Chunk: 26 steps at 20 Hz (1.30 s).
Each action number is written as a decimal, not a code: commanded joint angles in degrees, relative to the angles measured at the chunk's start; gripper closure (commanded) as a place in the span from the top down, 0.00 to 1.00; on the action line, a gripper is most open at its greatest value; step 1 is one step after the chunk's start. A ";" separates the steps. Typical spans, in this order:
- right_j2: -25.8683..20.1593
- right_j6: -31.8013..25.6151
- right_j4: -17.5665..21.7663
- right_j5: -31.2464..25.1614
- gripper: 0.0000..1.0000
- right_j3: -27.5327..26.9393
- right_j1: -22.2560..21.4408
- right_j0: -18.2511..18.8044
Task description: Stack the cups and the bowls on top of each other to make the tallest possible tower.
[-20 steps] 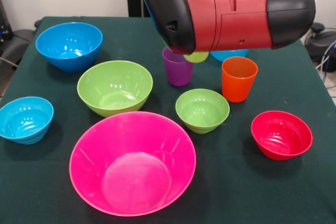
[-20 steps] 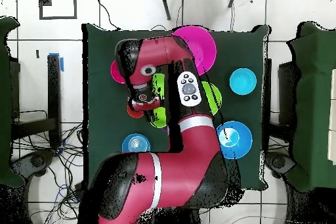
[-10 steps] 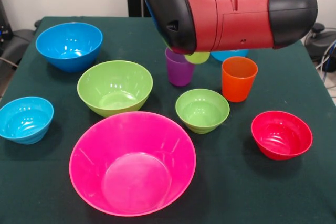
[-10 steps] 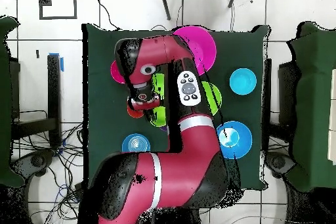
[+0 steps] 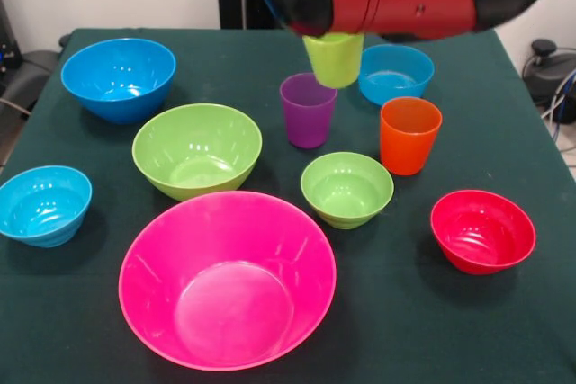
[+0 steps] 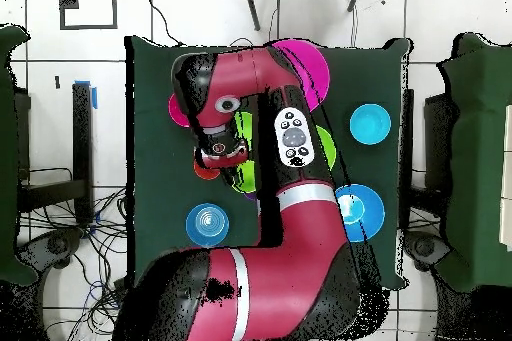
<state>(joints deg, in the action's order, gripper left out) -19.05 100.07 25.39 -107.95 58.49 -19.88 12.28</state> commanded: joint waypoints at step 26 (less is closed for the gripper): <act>-2.27 -8.73 4.19 15.09 0.00 18.53 -11.43 4.78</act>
<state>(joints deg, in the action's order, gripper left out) -19.05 100.07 25.39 -101.39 70.39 -30.77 16.31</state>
